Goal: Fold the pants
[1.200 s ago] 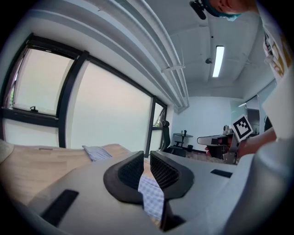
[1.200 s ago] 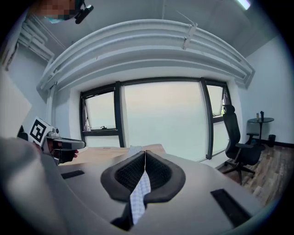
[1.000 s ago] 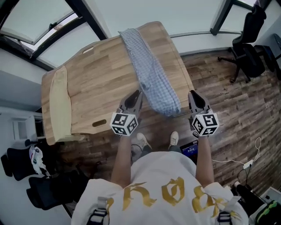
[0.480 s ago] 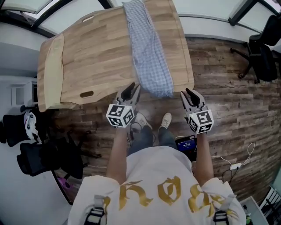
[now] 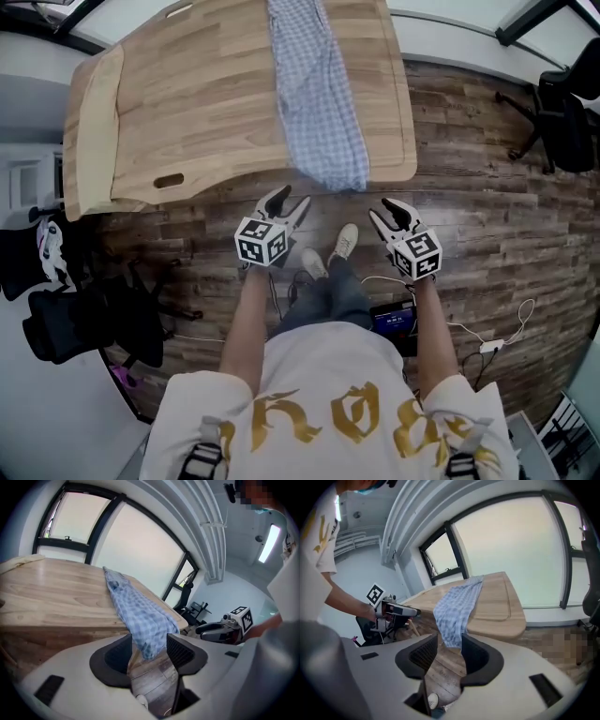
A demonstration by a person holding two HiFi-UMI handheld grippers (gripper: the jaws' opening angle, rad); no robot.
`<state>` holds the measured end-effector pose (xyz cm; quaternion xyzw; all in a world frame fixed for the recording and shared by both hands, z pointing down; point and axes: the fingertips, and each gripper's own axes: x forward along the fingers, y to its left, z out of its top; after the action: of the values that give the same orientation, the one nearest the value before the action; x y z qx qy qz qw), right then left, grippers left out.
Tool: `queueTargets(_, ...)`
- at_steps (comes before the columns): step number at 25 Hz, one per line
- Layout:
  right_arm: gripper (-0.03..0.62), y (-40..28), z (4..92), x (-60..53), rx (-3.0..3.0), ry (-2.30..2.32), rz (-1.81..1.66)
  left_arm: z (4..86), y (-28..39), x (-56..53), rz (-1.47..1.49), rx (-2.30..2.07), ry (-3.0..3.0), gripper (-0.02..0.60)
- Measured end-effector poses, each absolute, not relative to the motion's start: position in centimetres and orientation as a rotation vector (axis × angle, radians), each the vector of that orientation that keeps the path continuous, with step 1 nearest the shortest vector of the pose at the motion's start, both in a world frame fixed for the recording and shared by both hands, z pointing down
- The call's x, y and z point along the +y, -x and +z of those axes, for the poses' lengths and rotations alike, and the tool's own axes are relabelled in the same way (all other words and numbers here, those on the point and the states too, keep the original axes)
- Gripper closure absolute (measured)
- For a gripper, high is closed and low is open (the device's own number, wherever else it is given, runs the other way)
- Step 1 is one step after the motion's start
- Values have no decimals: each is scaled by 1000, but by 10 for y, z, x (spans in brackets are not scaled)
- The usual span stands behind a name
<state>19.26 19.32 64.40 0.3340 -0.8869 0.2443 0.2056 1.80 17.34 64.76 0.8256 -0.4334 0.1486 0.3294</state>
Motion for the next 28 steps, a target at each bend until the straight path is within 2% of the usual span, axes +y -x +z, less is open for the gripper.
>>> queueTargets(7, 286, -179, 703, 180, -2386, -910, 789, 708, -29, 173, 404, -1058, -2125, 347)
queueTargets(23, 256, -171, 741, 127, -2460, -1016, 881, 757, -70, 132, 322, -894, -2176, 291)
queueTargets(24, 260, -169, 741, 126, -2467, -994, 854, 755, -72, 129, 300, -895, -2171, 293)
queueTargets(26, 386, -163, 736, 129, -2480, -944, 768, 749, -75, 128, 260, -885, -2160, 295)
queueTargets(27, 424, -160, 734, 132, -2483, -921, 732, 747, -76, 130, 252, -871, -2158, 319)
queueTargets(28, 479, -158, 731, 135, -2485, -900, 711, 744, -77, 135, 256, -856, -2161, 391)
